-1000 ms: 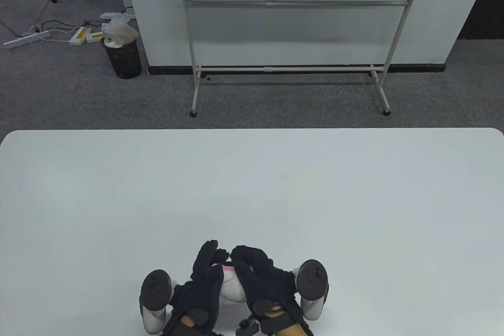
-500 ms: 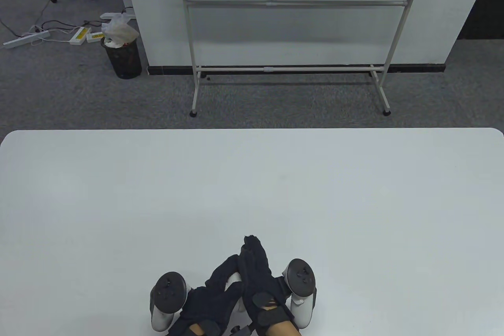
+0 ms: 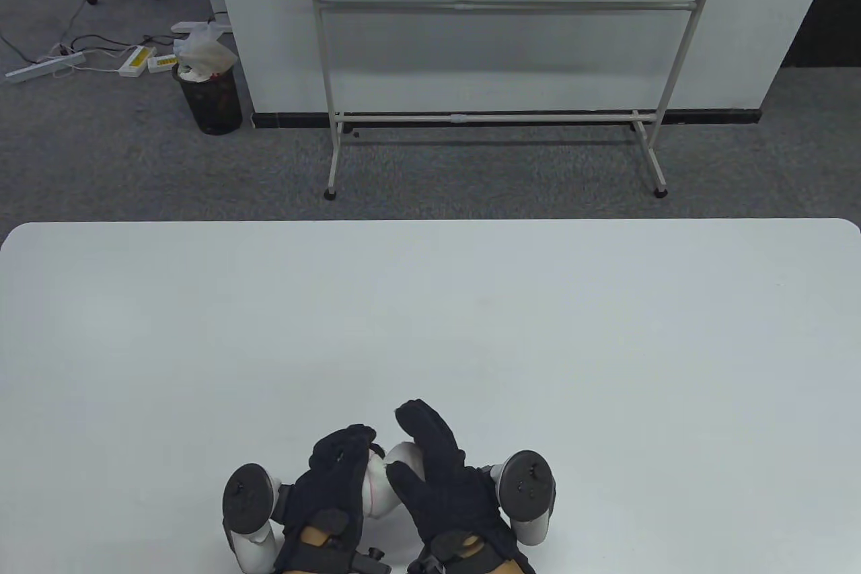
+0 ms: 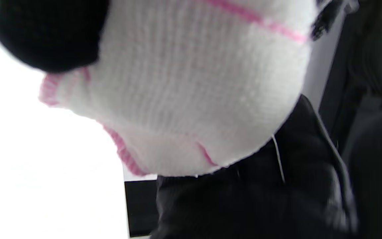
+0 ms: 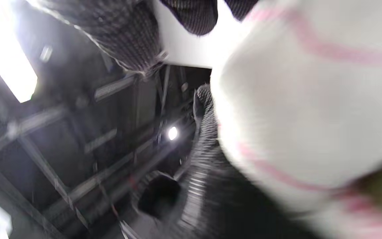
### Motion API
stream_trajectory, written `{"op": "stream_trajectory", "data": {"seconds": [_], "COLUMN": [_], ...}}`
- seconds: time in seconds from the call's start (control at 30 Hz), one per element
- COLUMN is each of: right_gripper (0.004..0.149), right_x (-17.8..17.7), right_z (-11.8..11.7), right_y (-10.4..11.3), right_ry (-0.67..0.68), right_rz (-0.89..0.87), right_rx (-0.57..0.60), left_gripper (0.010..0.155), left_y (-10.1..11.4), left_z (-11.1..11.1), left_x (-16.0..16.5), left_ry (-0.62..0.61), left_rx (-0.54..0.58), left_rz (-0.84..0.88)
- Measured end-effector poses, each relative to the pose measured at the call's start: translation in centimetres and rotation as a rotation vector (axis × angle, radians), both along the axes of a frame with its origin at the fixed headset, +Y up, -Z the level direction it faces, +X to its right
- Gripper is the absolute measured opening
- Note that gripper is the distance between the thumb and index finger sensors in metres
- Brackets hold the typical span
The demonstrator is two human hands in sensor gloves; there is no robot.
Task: Squeeze dry dish cloth into compact mass
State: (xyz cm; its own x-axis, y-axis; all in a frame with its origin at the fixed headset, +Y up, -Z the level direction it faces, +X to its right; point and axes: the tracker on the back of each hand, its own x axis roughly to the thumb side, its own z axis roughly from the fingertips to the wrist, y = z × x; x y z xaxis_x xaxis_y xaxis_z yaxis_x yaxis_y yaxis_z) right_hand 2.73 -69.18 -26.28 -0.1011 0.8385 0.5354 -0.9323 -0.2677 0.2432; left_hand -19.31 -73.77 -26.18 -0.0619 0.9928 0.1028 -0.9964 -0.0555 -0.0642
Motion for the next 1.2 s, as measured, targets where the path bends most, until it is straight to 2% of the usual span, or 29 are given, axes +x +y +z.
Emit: {"op": "stream_trajectory", "data": {"seconds": [0.03,0.1,0.2,0.27,0.33,0.4,0.5,0.6,0.73,0.83,0.87,0.9,0.97,1.03,1.1,1.2], "right_gripper": [0.072,0.07,0.076,0.087,0.093,0.102,0.105,0.095,0.08,0.074,0.074,0.074,0.076,0.077,0.078,0.08], "right_x": [-0.3,-0.9,-2.4,-2.6,-2.5,-2.2,-1.6,-0.7,0.0,0.5,0.5,0.5,0.3,-0.1,-0.5,-1.6], "right_z": [0.2,0.5,0.6,0.4,0.3,0.2,0.1,-0.1,-0.3,-0.3,-0.3,-0.2,0.0,-0.2,-0.3,-0.3], "right_y": [0.3,0.5,-0.1,-0.7,-1.0,-0.9,-0.4,0.1,0.3,0.3,0.3,0.2,0.2,0.0,-0.4,-1.4], "right_ry": [-0.003,0.016,0.084,0.134,0.137,0.119,0.117,0.02,-0.048,-0.118,-0.125,-0.131,-0.186,-0.154,-0.116,0.03], "right_rz": [0.08,0.166,0.306,0.322,0.195,0.223,0.235,0.242,0.18,0.184,0.184,0.189,0.238,0.29,0.288,0.278], "right_rx": [0.063,0.113,0.105,0.049,0.001,0.03,0.048,0.145,0.149,0.189,0.197,0.212,0.299,0.295,0.253,0.104], "left_gripper": [0.059,0.06,0.061,0.061,0.061,0.064,0.066,0.071,0.076,0.081,0.083,0.088,0.095,0.096,0.094,0.086], "left_y": [-0.1,-0.1,-0.3,-0.6,-0.8,-0.7,-0.4,-0.6,-0.8,-0.8,-1.0,-1.2,-1.4,-1.6,-1.7,-1.5], "left_z": [0.0,-0.1,-0.2,-0.3,-0.3,-0.1,-0.3,-0.4,-0.2,0.4,0.5,0.6,0.8,1.0,0.8,0.4], "left_x": [-0.3,-0.6,-0.5,0.0,0.8,1.5,2.0,2.3,2.6,2.8,3.0,3.2,4.2,4.8,4.8,4.1], "left_ry": [0.012,0.03,0.01,-0.111,-0.308,-0.443,-0.505,-0.603,-0.556,-0.442,-0.437,-0.467,-0.619,-0.674,-0.648,-0.558], "left_rx": [-0.004,-0.009,-0.022,-0.038,-0.094,-0.118,-0.096,-0.126,-0.148,-0.165,-0.17,-0.185,-0.232,-0.252,-0.225,-0.154], "left_rz": [0.021,0.028,0.103,0.2,0.302,0.321,0.313,0.353,0.306,0.114,0.085,0.098,0.258,0.372,0.41,0.485]}}
